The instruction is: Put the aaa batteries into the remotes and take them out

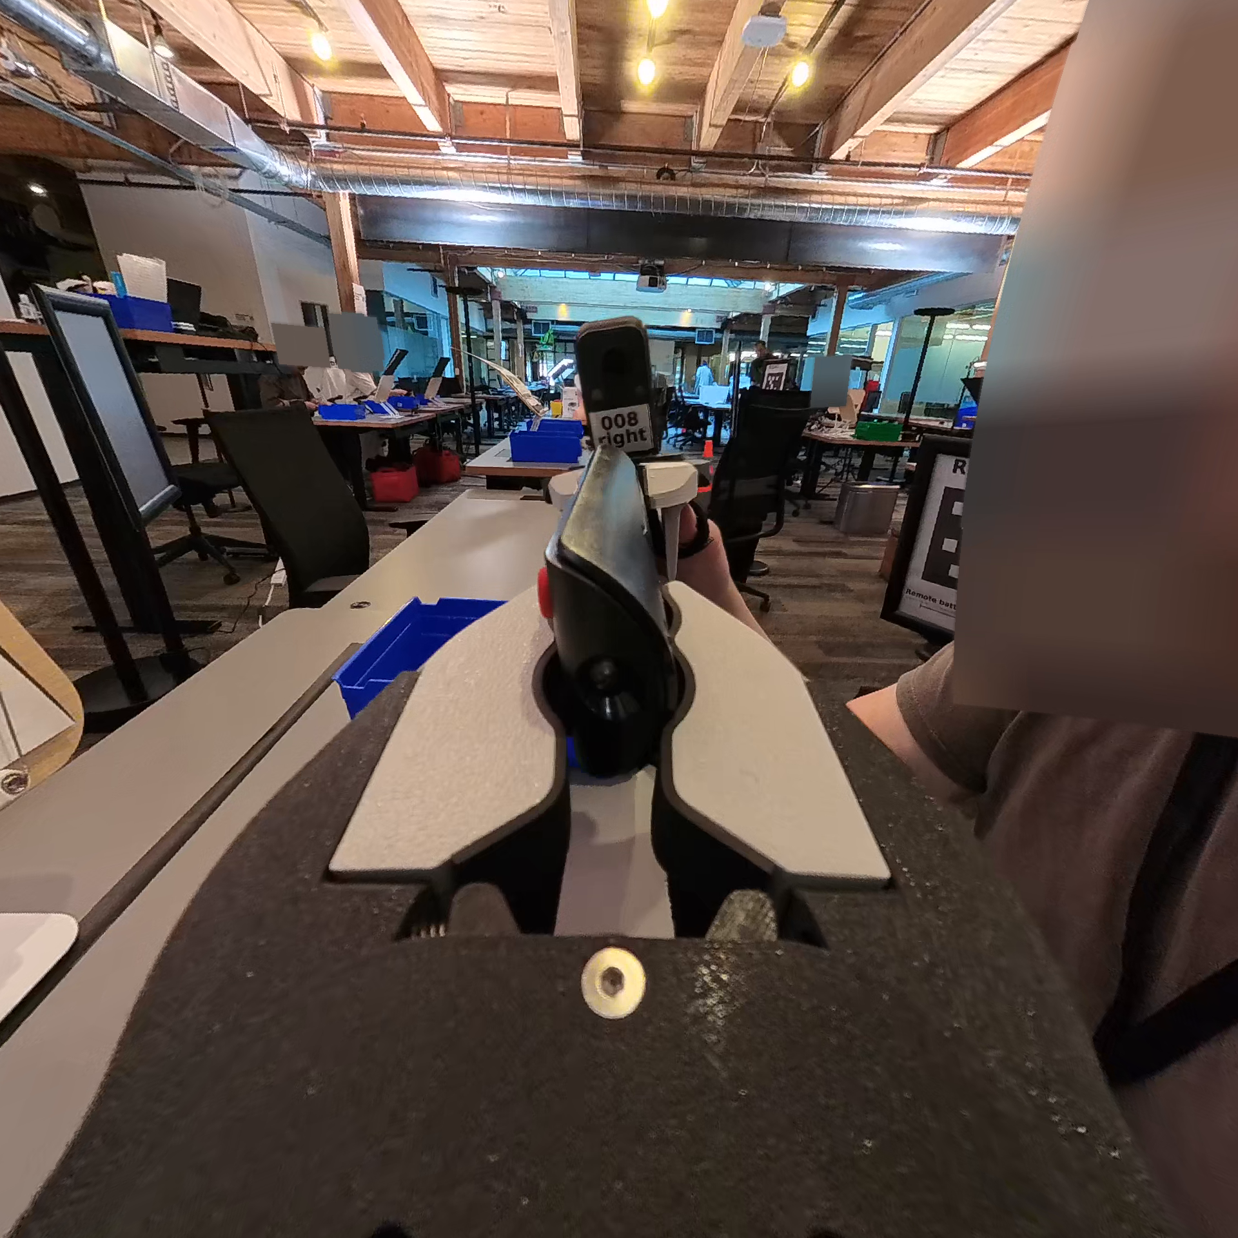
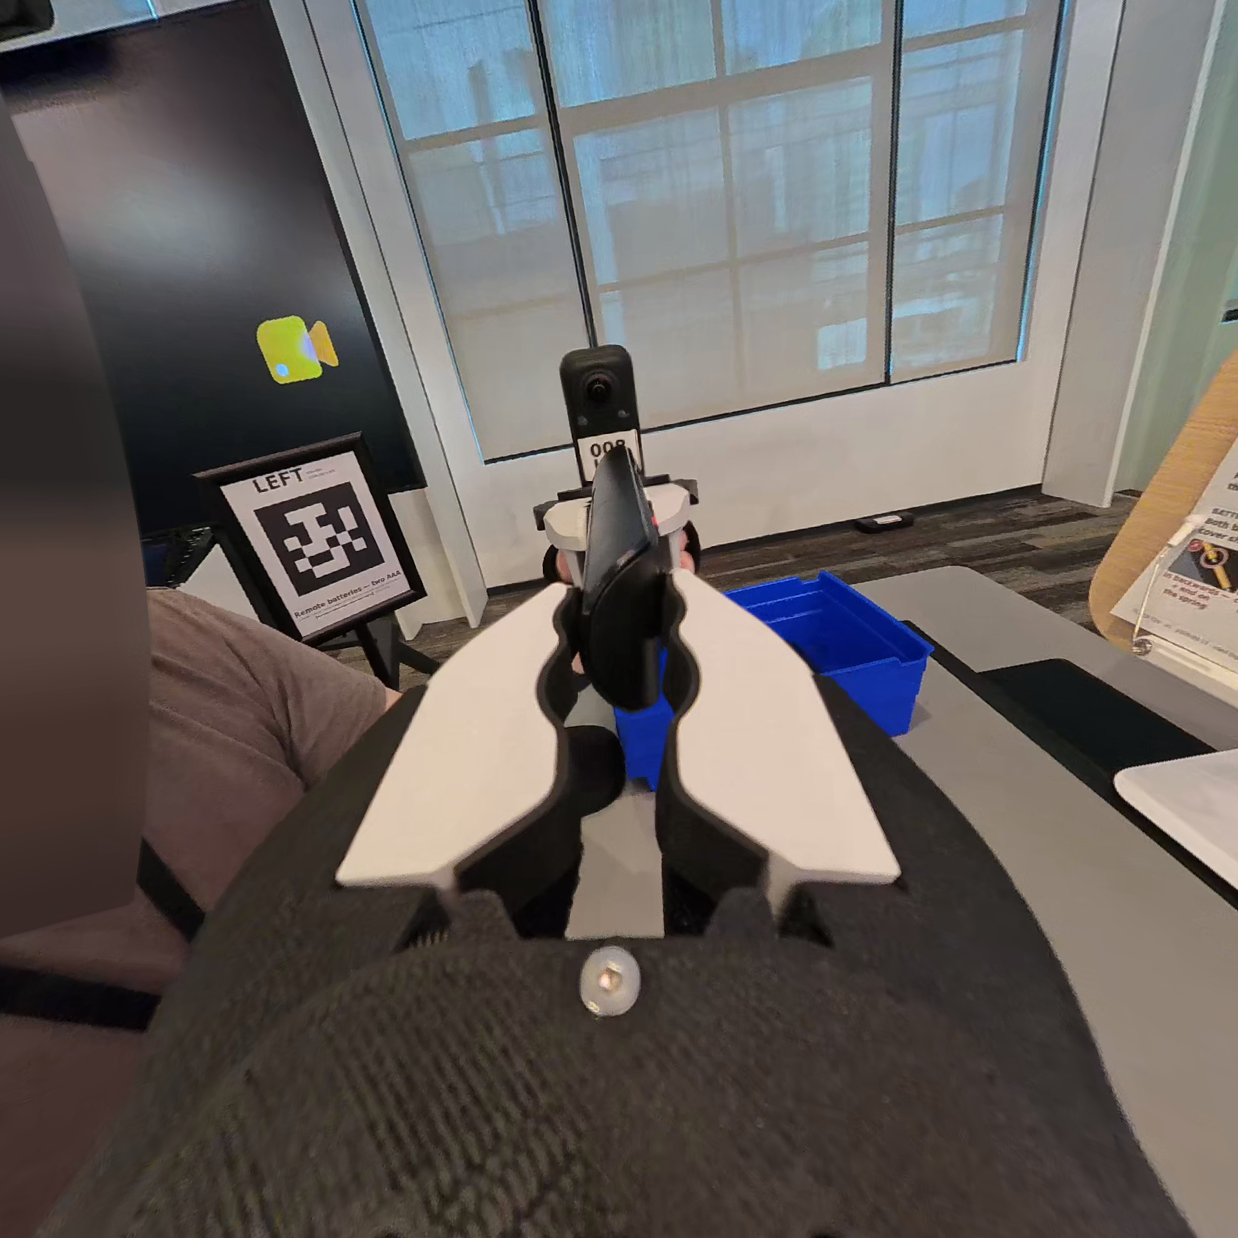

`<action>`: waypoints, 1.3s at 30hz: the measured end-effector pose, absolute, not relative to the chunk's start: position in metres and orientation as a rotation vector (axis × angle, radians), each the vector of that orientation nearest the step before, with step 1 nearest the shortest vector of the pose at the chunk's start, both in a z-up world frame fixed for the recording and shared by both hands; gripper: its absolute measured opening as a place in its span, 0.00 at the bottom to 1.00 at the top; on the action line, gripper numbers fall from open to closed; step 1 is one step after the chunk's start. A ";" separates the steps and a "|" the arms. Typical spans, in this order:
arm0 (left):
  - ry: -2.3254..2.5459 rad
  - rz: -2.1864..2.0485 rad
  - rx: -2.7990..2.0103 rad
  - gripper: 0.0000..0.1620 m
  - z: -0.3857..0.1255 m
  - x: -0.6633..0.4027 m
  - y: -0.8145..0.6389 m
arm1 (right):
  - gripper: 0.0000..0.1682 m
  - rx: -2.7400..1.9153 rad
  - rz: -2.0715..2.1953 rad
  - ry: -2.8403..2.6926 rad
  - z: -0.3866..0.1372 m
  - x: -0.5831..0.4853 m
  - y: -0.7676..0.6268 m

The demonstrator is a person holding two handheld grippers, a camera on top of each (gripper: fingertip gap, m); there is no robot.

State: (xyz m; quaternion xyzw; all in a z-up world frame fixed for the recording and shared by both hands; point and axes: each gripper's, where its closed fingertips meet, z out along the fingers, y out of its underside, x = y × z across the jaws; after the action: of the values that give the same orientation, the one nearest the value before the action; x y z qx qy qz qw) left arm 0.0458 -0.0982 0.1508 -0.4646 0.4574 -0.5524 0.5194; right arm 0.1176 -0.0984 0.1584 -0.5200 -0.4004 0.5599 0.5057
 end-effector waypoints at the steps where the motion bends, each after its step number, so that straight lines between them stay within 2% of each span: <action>1: 1.103 -1.313 -1.118 0.15 0.150 0.046 -0.098 | 0.15 -1.256 1.362 -0.969 0.158 0.118 -0.098; 14: 1.059 -1.308 -1.174 0.15 0.145 0.055 -0.091 | 0.17 -1.274 1.474 -0.887 0.151 0.112 -0.086; 22: 1.054 -1.299 -1.149 0.14 0.147 0.058 -0.093 | 0.19 -1.315 1.369 -0.929 0.139 0.092 -0.085; 29: 1.096 -1.264 -1.131 0.15 0.148 0.054 -0.098 | 0.16 -1.243 1.370 -0.972 0.141 0.088 -0.092; 35: 1.006 -1.274 -1.106 0.18 0.150 0.058 -0.088 | 0.16 -1.203 1.473 -0.850 0.144 0.080 -0.084; 39: 1.038 -1.233 -1.126 0.16 0.140 0.070 -0.086 | 0.16 -1.190 1.588 -0.800 0.140 0.072 -0.081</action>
State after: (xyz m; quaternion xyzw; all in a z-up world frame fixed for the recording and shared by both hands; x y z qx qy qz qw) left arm 0.0701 -0.0862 0.1398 -0.4767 0.4393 -0.5220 0.5544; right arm 0.0716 -0.0810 0.1396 -0.4878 -0.3279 0.6509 0.4805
